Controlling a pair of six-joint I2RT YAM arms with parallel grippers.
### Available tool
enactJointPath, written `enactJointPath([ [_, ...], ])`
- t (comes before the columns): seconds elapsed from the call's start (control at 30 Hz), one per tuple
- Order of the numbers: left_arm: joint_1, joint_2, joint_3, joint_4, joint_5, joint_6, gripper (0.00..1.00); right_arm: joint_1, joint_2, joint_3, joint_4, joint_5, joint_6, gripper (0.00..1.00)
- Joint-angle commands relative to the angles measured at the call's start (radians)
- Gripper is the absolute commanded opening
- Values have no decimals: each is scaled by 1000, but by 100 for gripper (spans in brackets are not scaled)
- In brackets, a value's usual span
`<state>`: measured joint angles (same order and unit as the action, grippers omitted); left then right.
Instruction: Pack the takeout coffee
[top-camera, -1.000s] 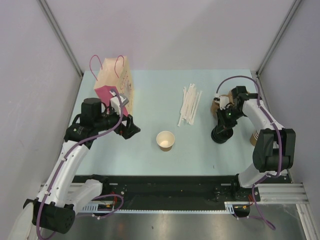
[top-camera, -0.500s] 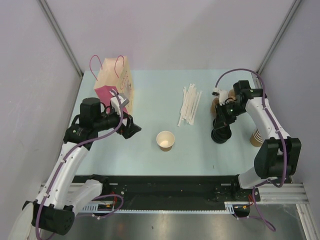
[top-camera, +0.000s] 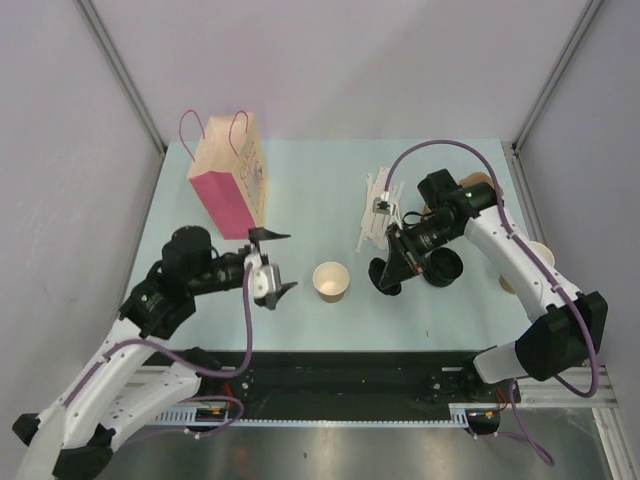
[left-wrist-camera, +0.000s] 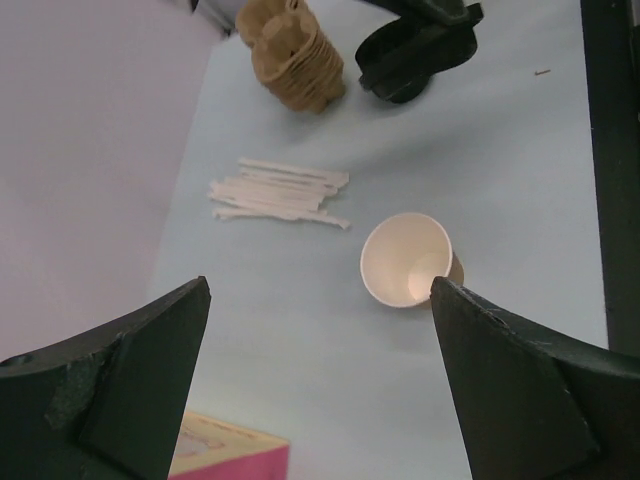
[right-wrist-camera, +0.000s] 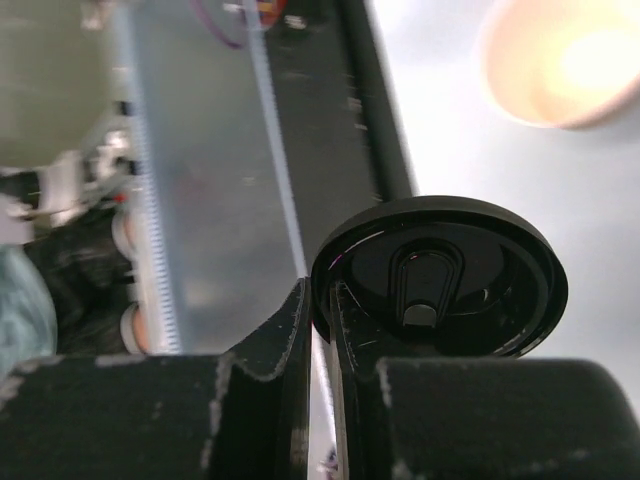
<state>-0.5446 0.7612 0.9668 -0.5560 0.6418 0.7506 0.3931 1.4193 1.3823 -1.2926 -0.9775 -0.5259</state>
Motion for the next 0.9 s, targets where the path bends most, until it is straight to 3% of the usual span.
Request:
enactJointPath([
  [0.0, -161, -105, -126, 284, -138, 181, 96, 13, 27, 44, -68, -280, -68, 0],
  [0.17, -328, -111, -198, 398, -183, 323, 94, 13, 90, 83, -210, -374, -191, 0],
  [0.33, -455, -8, -143, 266, -185, 500, 89, 91, 87, 75, -221, -403, -194, 0],
  [0.47, -550, 59, -112, 252, -228, 487, 89, 183, 82, 64, -221, -369, -194, 0],
  [0.67, -606, 108, -114, 255, -274, 463, 85, 283, 98, 63, -221, -310, -194, 0],
  [0.87, -630, 142, -97, 190, -271, 432, 70, 319, 101, 64, -221, -285, -201, 0],
])
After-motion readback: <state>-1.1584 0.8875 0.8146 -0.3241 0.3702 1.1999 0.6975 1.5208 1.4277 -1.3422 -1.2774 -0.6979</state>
